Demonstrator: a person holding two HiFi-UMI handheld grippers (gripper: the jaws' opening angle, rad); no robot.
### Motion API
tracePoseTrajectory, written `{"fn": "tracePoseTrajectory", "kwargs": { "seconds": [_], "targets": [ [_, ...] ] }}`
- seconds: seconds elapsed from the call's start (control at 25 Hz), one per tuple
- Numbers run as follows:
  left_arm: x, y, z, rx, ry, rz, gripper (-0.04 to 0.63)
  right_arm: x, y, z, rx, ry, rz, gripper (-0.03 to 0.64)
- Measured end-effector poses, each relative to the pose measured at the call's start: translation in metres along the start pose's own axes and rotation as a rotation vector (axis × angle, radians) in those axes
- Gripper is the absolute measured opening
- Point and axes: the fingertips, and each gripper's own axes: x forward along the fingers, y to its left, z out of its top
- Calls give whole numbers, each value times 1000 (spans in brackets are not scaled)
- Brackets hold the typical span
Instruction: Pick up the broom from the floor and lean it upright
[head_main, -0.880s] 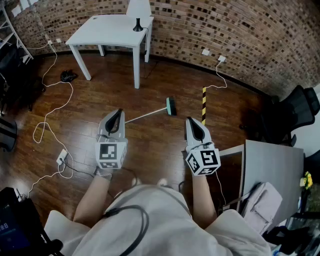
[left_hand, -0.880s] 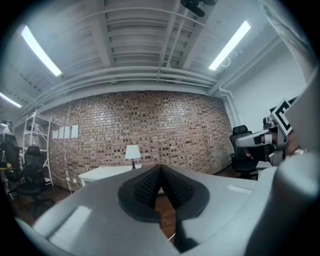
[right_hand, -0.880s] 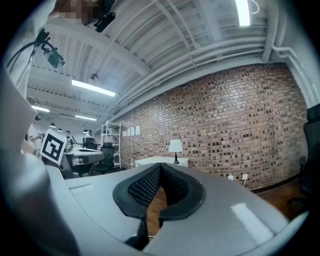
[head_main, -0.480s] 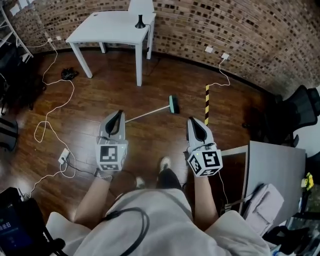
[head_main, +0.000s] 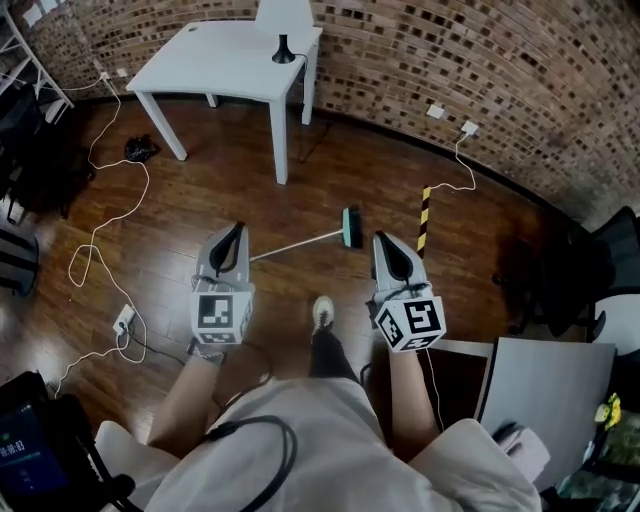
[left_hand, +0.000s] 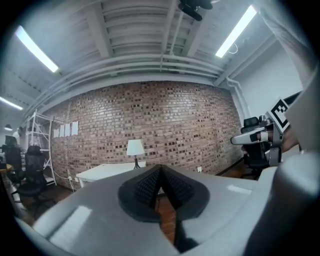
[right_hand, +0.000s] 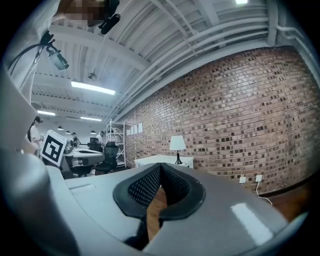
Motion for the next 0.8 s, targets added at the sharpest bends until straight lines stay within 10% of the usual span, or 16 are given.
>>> {"fn": "tracePoseTrajectory", "kwargs": {
  "seconds": [0.8],
  "targets": [
    [165,8,33,24,-5,129,2,142,-131,31,-8,16,132,12]
  ]
}}
